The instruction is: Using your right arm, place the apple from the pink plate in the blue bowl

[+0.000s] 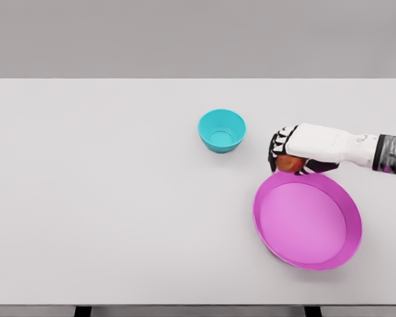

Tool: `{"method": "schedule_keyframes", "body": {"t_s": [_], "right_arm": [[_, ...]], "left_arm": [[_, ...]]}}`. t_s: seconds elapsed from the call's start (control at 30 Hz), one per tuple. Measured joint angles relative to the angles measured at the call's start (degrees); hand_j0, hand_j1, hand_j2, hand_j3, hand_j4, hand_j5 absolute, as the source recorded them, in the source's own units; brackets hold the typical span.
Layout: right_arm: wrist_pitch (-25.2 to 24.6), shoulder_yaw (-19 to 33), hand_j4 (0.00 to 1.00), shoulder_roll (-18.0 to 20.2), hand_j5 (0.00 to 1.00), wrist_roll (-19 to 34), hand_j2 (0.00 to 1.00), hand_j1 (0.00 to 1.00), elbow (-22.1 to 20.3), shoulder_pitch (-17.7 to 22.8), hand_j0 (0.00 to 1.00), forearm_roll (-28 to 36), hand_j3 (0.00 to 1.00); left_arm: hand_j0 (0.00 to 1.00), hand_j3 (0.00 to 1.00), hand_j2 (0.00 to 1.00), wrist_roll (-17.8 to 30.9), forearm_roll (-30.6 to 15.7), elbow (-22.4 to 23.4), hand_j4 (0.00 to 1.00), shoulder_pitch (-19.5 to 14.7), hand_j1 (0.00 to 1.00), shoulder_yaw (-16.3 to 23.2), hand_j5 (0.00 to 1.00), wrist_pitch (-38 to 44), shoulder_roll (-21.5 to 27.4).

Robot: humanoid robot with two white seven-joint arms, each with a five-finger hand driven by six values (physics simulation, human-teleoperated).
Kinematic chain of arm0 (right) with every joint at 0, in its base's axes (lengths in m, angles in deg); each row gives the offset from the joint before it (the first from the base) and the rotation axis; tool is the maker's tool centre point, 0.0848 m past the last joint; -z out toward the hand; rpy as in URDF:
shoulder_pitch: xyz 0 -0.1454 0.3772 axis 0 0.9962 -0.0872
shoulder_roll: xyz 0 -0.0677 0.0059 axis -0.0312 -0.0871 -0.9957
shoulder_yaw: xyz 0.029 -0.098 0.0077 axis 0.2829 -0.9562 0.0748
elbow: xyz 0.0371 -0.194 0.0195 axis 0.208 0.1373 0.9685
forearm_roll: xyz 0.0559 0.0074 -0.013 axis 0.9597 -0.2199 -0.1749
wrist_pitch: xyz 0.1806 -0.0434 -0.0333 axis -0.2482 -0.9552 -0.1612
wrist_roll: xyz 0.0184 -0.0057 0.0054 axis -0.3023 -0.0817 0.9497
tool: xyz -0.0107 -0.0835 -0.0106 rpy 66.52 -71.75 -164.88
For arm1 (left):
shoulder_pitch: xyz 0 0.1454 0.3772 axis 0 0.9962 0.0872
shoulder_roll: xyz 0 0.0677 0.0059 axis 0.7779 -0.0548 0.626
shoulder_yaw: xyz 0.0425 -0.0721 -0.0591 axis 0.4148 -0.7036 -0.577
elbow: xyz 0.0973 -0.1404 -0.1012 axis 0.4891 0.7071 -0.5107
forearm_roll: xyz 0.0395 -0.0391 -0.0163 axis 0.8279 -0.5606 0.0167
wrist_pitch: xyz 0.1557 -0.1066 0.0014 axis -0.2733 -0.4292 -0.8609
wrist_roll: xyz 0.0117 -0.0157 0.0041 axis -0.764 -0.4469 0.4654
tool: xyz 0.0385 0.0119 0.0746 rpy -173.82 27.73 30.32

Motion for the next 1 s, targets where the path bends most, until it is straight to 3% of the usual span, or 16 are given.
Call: {"method": "schedule_keyframes", "body": {"t_s": [0.43, 0.87, 1.0], "right_arm": [[-0.65, -0.14, 0.44, -5.17, 0.44, 0.00, 0.44, 0.44, 4.80, -5.01, 0.44, -0.34, 0.44], [-1.04, -0.49, 0.44, -11.80, 0.44, -0.01, 0.44, 0.44, 16.33, -11.25, 0.44, -1.34, 0.44], [-1.07, -0.79, 0.44, -13.54, 0.44, 0.01, 0.44, 0.44, 18.04, -12.66, 0.44, -2.29, 0.44]], "left_arm": [[1.00, 1.00, 1.00, 0.00, 0.00, 0.00, 1.00, 0.09, 1.00, 0.00, 1.00, 0.00, 0.00], [1.00, 1.00, 1.00, 0.00, 0.00, 0.00, 1.00, 0.00, 1.00, 0.00, 1.00, 0.00, 0.00], [1.00, 1.00, 1.00, 0.00, 0.00, 0.00, 1.00, 0.00, 1.00, 0.00, 1.00, 0.00, 0.00]]}}
